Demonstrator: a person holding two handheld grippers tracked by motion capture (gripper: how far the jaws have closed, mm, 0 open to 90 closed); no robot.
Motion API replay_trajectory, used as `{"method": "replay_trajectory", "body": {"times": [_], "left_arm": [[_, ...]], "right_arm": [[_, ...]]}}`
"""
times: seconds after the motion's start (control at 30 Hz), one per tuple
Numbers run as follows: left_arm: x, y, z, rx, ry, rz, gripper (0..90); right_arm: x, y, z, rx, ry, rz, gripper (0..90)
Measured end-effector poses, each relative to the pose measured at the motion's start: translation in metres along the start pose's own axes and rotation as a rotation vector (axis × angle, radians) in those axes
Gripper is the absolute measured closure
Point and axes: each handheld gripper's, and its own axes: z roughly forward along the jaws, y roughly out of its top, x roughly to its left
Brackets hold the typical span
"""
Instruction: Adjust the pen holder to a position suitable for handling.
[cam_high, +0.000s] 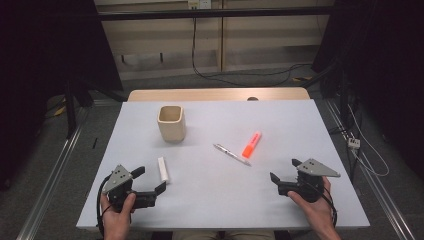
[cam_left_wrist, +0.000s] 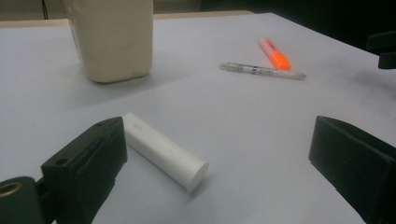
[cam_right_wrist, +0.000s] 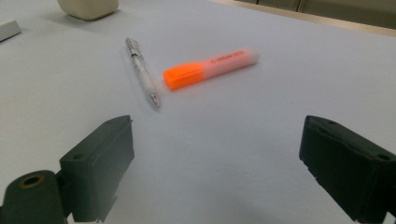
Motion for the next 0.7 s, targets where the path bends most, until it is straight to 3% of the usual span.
{"method": "replay_trajectory", "body": {"times": [0.13, 0.4, 0.47, 0.53, 0.6, 0.63, 0.7], "left_arm": [[0.001, 0.001, 0.0, -0.005, 0.015, -0.018, 4.4], [0.004, 0.008, 0.005, 0.038, -0.002, -0.039, 4.2], [0.007, 0.011, 0.005, 0.066, -0.043, -0.044, 4.3], [0.009, 0.012, 0.005, 0.072, -0.008, -0.016, 4.5], [0.011, 0.012, 0.006, 0.069, 0.002, -0.012, 5.1], [0.014, 0.014, 0.008, 0.065, 0.012, -0.049, 6.6], [0.017, 0.017, 0.009, 0.06, 0.021, -0.074, 7.0]], "right_arm": [[0.0, 0.0, 0.0, 0.002, 0.006, -0.003, 9.9], [0.0, 0.0, 0.001, 0.004, 0.02, -0.005, 9.9], [-0.001, 0.0, 0.002, 0.003, 0.027, -0.004, 9.9], [0.0, 0.0, 0.001, 0.006, 0.031, -0.003, 9.8], [0.0, 0.0, 0.001, 0.006, 0.033, -0.003, 9.8], [0.001, 0.0, 0.001, 0.007, 0.035, -0.004, 9.8], [0.001, 0.0, 0.002, 0.009, 0.038, -0.007, 9.8]]}}
